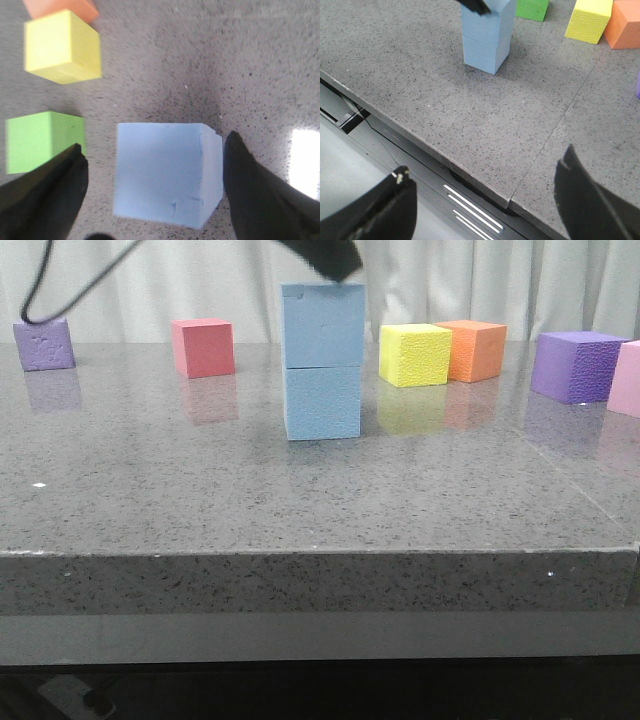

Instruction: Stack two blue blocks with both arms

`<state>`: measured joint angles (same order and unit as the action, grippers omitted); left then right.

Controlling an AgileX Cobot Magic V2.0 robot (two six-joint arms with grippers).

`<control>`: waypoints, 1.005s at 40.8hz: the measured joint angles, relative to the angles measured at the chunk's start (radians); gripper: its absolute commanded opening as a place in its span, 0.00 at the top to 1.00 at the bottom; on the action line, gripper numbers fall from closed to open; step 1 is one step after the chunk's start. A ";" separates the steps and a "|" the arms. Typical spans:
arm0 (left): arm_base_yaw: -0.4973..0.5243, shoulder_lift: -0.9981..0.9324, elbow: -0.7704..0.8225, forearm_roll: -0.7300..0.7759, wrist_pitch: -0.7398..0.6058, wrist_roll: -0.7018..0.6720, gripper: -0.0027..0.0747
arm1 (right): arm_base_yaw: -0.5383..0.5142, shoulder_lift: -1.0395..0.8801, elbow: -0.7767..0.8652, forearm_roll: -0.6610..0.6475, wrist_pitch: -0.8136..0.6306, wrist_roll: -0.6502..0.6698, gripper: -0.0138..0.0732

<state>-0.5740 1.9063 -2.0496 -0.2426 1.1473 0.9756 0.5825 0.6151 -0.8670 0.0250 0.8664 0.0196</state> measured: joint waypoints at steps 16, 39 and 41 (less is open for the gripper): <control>0.000 -0.258 0.000 -0.046 0.047 -0.109 0.26 | 0.000 0.000 0.000 0.000 0.000 0.000 0.18; 0.000 -0.530 -0.006 0.014 0.131 -0.628 0.26 | 0.000 0.000 0.000 0.000 0.000 0.000 0.18; 0.000 -0.548 -0.006 0.027 0.131 -0.669 0.26 | 0.000 0.000 0.000 0.000 0.000 0.000 0.18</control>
<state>-0.5740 1.3582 -2.0557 -0.2152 1.2781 0.3071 0.5825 0.6151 -0.8670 0.0250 0.8664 0.0196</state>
